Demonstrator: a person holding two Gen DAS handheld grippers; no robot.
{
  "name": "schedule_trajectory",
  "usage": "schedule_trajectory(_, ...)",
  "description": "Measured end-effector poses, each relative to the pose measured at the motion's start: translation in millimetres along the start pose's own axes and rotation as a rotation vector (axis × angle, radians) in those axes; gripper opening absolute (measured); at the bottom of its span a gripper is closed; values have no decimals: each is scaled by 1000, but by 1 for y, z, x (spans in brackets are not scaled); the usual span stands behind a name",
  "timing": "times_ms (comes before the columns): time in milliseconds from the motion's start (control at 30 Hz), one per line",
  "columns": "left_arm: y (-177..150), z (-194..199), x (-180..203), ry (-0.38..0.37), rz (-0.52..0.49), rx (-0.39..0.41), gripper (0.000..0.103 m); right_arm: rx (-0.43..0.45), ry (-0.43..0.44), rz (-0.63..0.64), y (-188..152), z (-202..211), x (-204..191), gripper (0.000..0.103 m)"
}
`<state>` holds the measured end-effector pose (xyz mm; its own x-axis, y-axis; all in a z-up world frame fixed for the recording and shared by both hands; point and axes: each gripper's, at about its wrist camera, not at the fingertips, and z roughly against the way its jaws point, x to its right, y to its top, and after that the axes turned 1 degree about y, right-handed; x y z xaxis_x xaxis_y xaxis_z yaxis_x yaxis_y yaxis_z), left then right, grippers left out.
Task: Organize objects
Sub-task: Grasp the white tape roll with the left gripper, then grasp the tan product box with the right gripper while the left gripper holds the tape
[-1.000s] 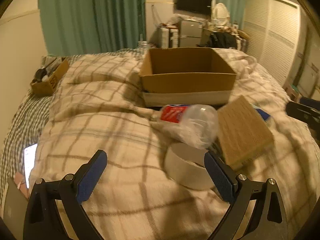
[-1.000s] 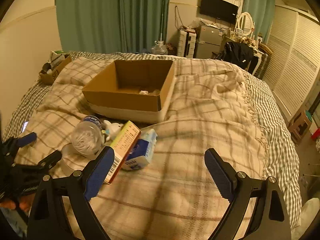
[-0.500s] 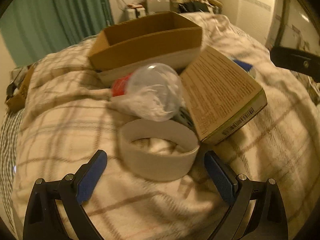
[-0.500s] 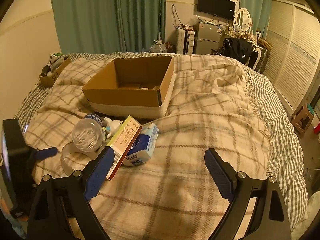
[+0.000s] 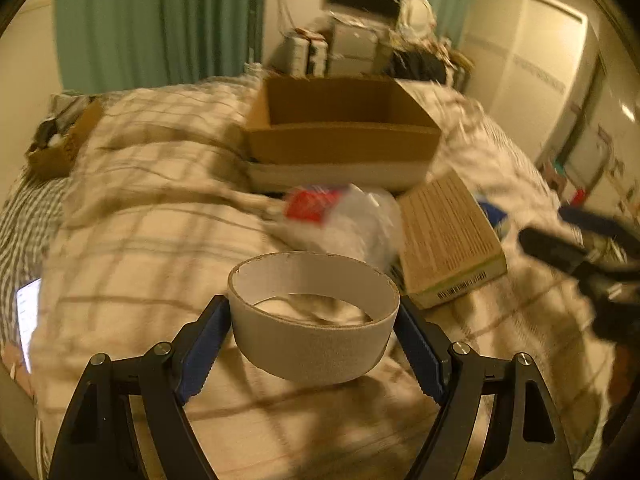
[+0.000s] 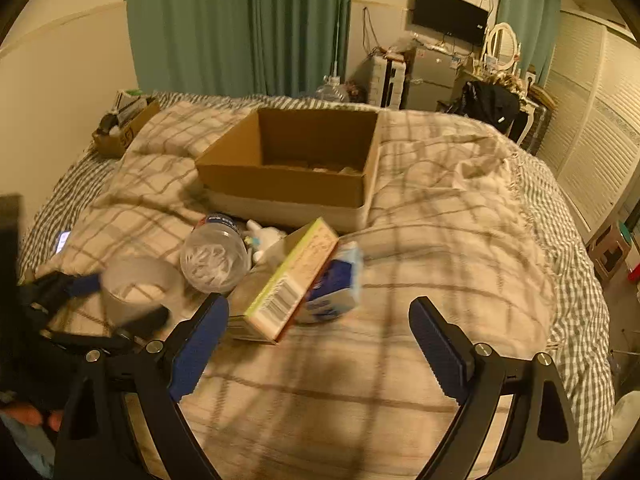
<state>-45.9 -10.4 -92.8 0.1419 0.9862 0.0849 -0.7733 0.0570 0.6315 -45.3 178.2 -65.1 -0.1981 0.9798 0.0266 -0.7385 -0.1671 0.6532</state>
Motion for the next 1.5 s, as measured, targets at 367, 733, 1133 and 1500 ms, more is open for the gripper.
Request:
schedule_trajectory(367, 5, 3, -25, 52, 46, 65, 84, -122, 27, -54, 1, -43, -31, 76)
schedule_trajectory(733, 1, 0, -39, 11, 101, 59, 84, -34, -23, 39, 22, -39, -64, 54)
schedule_trajectory(1133, -1, -2, -39, 6, 120, 55, 84, -11, -15, 28, 22, -50, -65, 47)
schedule_trajectory(1500, 1, -2, -41, 18, 120, 55, 84, -119, 43, -96, 4, -46, -42, 47)
